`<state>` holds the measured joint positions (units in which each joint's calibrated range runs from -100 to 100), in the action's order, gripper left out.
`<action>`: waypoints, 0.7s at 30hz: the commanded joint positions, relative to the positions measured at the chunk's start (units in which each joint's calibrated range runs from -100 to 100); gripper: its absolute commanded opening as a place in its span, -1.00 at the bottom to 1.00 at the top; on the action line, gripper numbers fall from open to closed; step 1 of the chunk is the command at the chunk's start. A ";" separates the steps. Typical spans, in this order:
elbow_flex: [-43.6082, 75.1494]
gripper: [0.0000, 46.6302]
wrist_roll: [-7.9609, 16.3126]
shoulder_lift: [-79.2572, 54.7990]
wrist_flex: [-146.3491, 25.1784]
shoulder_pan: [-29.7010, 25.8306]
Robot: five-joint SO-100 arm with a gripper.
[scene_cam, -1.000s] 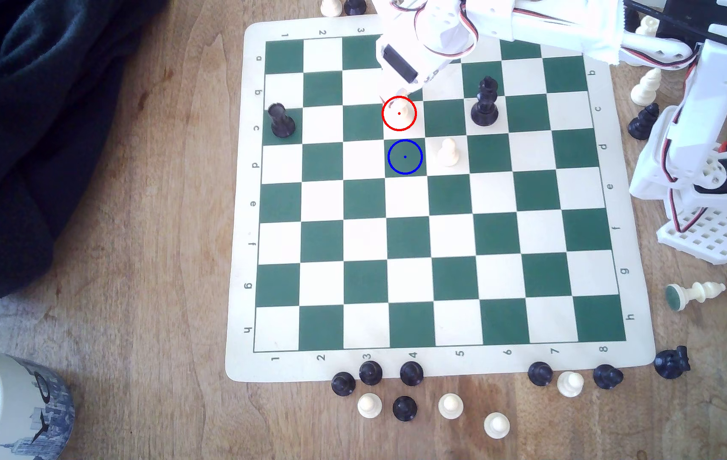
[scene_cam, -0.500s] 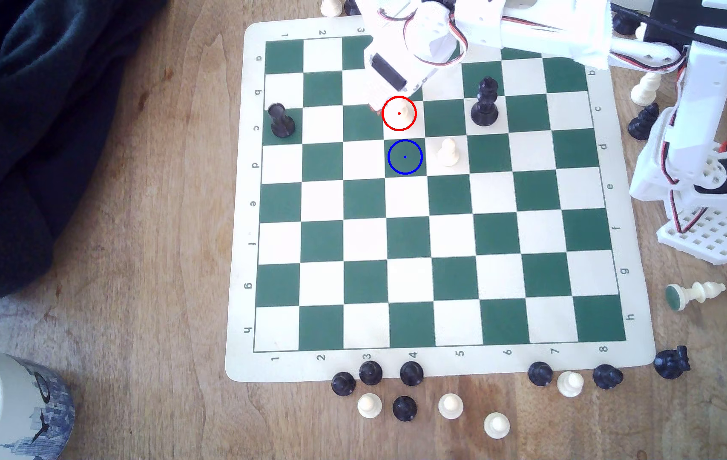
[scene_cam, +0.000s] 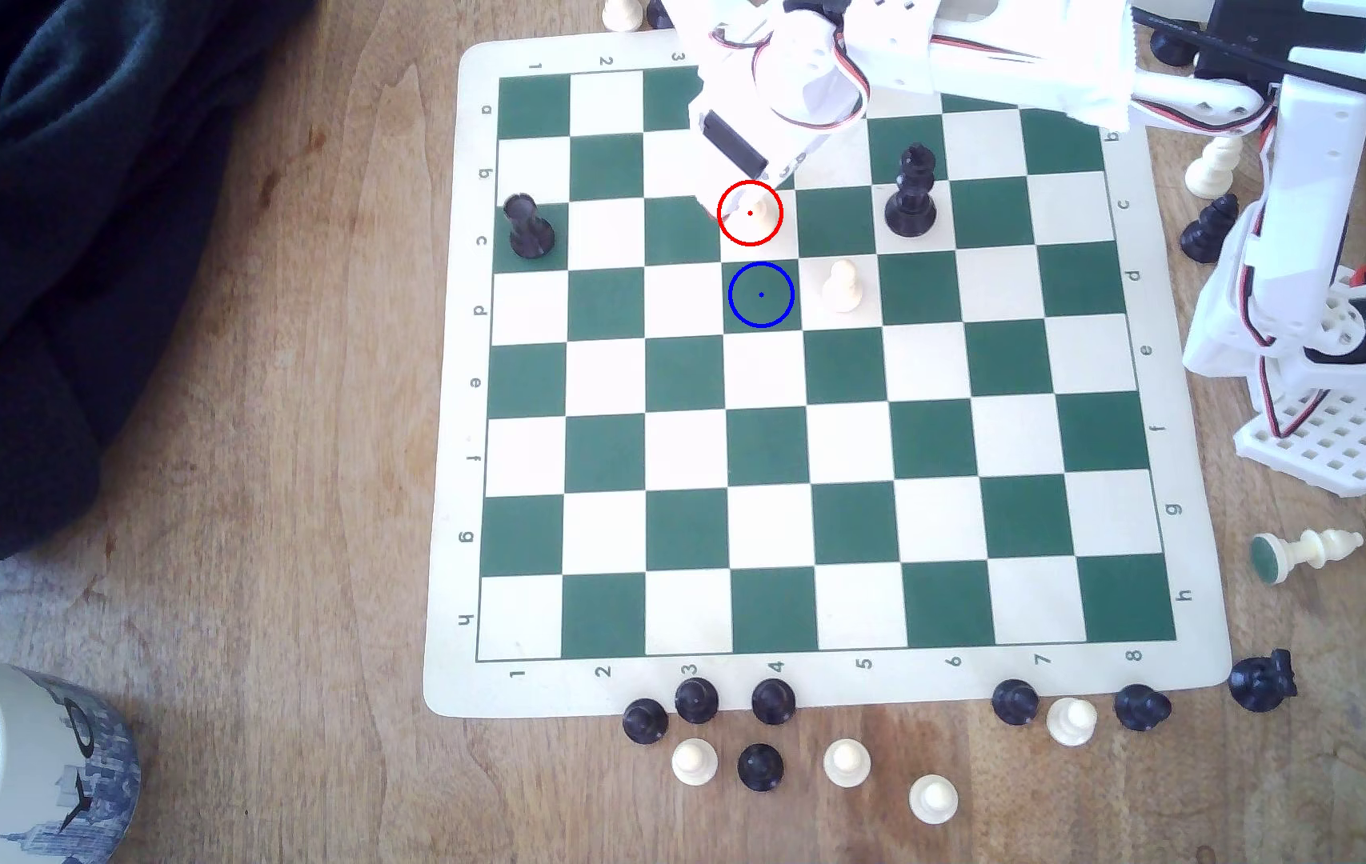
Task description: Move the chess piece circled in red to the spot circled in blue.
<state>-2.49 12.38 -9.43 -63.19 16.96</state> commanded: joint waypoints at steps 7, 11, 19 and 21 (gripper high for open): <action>6.93 -0.41 0.05 1.70 -1.35 -1.04; 6.93 -0.41 0.00 1.19 -1.84 -1.04; 6.93 -0.52 -0.29 0.85 -1.84 -0.97; 6.93 -0.58 -0.29 0.85 -1.84 -0.97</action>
<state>-0.14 12.38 -9.43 -64.86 16.08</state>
